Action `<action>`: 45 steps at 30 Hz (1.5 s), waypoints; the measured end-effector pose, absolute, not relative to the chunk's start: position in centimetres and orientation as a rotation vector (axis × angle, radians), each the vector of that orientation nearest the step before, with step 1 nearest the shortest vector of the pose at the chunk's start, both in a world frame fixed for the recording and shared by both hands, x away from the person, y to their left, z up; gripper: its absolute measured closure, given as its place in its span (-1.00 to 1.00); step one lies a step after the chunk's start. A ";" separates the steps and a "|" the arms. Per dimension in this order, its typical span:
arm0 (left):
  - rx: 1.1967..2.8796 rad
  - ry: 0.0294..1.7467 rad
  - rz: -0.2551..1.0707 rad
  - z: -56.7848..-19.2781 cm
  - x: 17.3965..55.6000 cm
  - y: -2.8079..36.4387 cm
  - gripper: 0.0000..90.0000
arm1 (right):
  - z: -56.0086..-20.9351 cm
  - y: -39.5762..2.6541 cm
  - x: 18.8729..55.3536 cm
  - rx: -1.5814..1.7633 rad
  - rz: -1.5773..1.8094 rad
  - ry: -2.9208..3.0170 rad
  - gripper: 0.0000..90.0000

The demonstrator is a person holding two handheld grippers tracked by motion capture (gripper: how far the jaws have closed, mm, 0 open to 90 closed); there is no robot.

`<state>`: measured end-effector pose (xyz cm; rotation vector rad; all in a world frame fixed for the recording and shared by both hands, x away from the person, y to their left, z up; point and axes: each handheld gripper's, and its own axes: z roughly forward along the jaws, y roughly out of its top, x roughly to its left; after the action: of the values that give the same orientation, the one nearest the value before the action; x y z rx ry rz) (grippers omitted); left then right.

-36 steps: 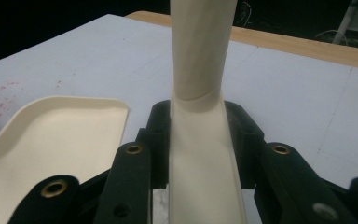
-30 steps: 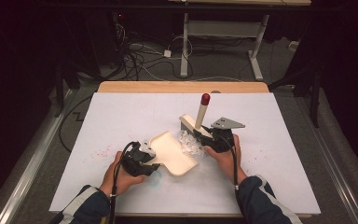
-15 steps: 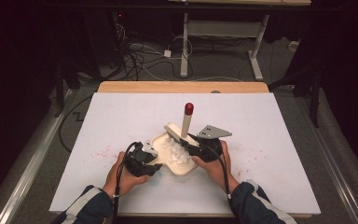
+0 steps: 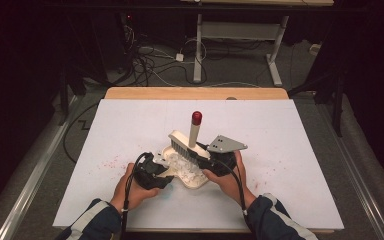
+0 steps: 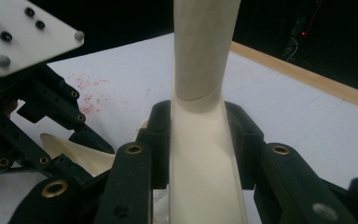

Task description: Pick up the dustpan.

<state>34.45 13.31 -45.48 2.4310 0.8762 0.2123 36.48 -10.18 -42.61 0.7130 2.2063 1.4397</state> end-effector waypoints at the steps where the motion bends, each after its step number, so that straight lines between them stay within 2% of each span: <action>1: 2.430 0.877 0.213 -45.5 34.4 13.3 0.42 | -42.4 -10.3 36.4 0.719 1.438 2.200 0.51; 18: 2.438 0.873 0.216 -45.6 34.5 13.5 0.42 | -40.8 -13.1 37.2 0.807 1.434 2.120 0.51; 25: 2.440 0.876 0.210 -45.6 34.6 13.6 0.42 | -42.3 -13.9 38.9 0.830 1.281 2.118 0.51; 32: 2.438 0.880 0.191 -45.7 34.8 13.8 0.42 | -44.2 -13.2 40.3 0.825 1.204 2.184 0.51; 45: 2.444 0.881 0.180 -45.7 34.9 14.1 0.42 | -43.6 -12.1 39.1 0.623 1.275 2.362 0.51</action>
<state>34.87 14.06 -45.66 2.4436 0.8808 0.1800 39.08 -12.11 -43.62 0.6232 2.3620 1.2746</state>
